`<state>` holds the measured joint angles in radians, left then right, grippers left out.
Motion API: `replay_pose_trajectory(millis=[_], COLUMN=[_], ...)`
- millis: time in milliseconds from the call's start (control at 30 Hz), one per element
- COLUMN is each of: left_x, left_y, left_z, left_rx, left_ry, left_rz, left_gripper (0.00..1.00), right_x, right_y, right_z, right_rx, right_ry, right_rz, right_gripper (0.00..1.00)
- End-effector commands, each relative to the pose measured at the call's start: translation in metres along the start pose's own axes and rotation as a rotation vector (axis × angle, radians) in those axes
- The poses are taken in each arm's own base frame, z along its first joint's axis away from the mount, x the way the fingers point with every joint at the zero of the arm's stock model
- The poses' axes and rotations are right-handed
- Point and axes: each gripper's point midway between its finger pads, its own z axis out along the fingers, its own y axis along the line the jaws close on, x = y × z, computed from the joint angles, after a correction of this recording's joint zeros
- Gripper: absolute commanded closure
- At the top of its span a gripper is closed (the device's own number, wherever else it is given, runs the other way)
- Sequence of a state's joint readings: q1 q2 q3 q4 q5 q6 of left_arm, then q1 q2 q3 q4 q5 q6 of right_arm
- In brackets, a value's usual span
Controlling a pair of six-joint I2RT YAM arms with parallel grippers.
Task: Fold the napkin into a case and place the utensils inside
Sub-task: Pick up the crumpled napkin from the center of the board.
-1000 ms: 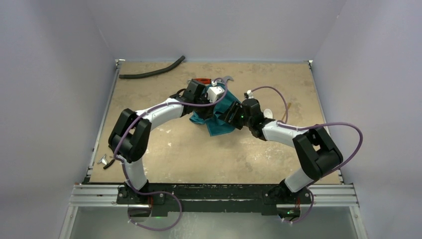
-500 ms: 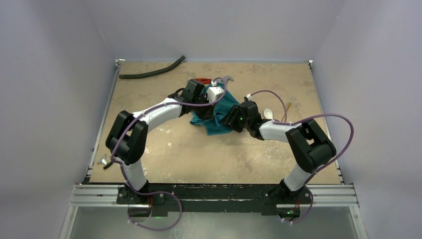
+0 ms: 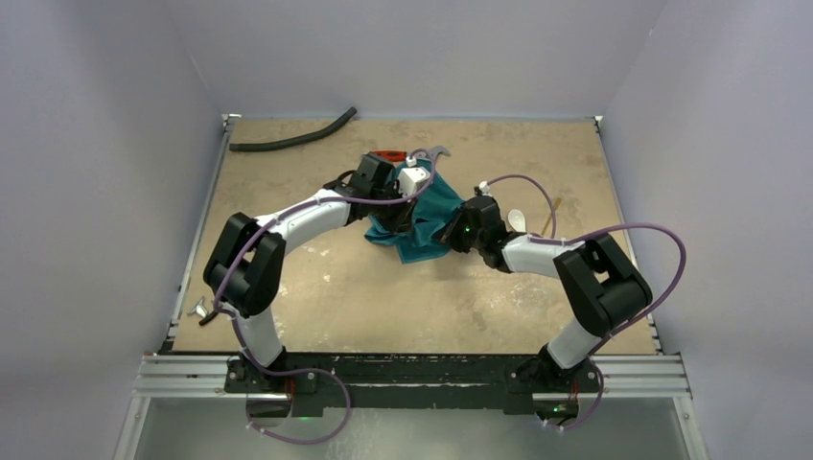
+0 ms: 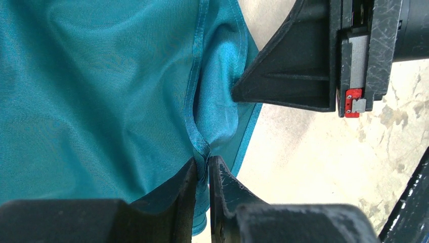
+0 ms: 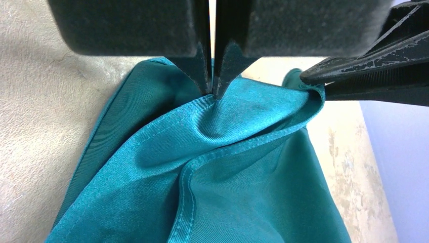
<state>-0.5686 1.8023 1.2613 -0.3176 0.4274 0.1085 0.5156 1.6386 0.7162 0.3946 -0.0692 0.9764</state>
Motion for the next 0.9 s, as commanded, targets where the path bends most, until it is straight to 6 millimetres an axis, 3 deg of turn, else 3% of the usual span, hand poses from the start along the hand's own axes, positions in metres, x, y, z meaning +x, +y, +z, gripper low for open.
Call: replay_pose_trajectory(millis=[0, 233, 333, 400, 467, 567, 867], left_x=[-0.012, -0.006, -0.003, -0.005, -0.008, -0.025, -0.104], left_y=[-0.005, 0.003, 0.009, 0.014, 0.022, 0.031, 0.058], left_z=[0.0, 0.02, 0.024, 0.024, 0.02, 0.007, -0.046], left_rx=[0.035, 0.033, 0.013, -0.018, -0.062, -0.11, -0.21], left_ry=[-0.061, -0.05, -0.043, -0.052, -0.063, -0.109, -0.245], left_rz=[-0.038, -0.061, -0.054, -0.039, -0.031, -0.031, 0.028], left_gripper=[0.84, 0.83, 0.9, 0.99, 1.0, 1.0, 1.0], right_x=[-0.013, -0.017, -0.017, -0.017, -0.017, -0.013, -0.002], right_y=[0.007, 0.005, 0.005, 0.005, 0.005, 0.001, -0.012], right_z=[-0.006, -0.008, -0.008, -0.008, -0.01, -0.014, -0.028], right_rx=[-0.017, -0.004, -0.003, -0.002, 0.001, 0.01, 0.03], right_ry=[-0.048, -0.075, -0.07, -0.067, -0.066, -0.056, -0.036], right_rz=[-0.025, -0.041, -0.047, -0.053, -0.058, -0.065, -0.069], right_gripper=[1.0, 1.0, 1.0, 1.0, 1.0, 1.0, 1.0])
